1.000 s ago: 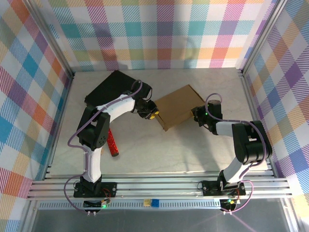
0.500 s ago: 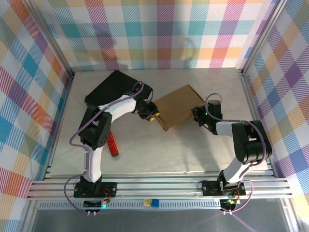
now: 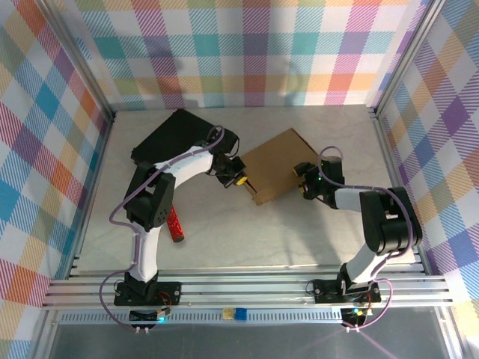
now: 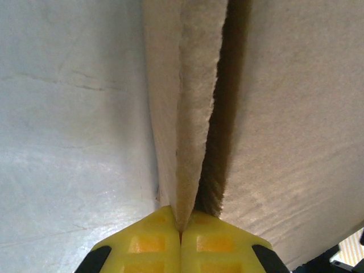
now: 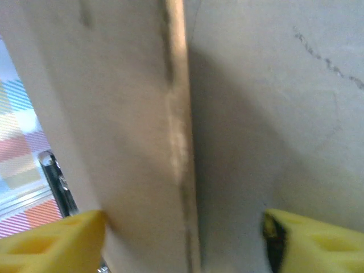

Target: Fold the paper box

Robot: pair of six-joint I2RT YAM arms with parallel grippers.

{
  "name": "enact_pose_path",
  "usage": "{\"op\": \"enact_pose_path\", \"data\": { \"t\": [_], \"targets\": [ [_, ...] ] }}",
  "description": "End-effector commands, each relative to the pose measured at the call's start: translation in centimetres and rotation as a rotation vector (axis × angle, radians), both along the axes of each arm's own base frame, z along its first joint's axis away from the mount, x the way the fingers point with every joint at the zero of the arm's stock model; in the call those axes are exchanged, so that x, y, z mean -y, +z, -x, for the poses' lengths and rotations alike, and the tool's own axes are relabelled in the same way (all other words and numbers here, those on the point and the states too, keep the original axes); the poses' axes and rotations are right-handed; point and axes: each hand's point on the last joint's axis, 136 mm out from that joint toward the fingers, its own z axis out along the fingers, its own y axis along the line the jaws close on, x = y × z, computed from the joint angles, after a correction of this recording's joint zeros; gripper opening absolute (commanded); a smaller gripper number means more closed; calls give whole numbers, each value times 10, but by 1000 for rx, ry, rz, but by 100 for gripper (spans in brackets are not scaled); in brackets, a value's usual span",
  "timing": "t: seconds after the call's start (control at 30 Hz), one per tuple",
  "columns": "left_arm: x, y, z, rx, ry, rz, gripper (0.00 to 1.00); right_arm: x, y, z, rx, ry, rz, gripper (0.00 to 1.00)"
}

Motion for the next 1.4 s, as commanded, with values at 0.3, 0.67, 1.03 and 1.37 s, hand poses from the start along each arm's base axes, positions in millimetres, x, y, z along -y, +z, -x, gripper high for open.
{"op": "enact_pose_path", "data": {
  "t": [0.3, 0.67, 1.03, 1.37],
  "targets": [
    [17, 54, 13, -169, 10, 321, 0, -4, 82, -11, 181, 159, -100, 93],
    [21, 75, 25, -217, -38, 390, 0, -10, 98, -25, 231, 226, -95, 82],
    [21, 80, 30, -220, -51, 402, 0, -10, 89, -37, 184, 256, -53, 73],
    [24, 83, 29, -215, -52, 424, 0, -11, 91, -40, 168, 191, -9, 58]
  ]
}}
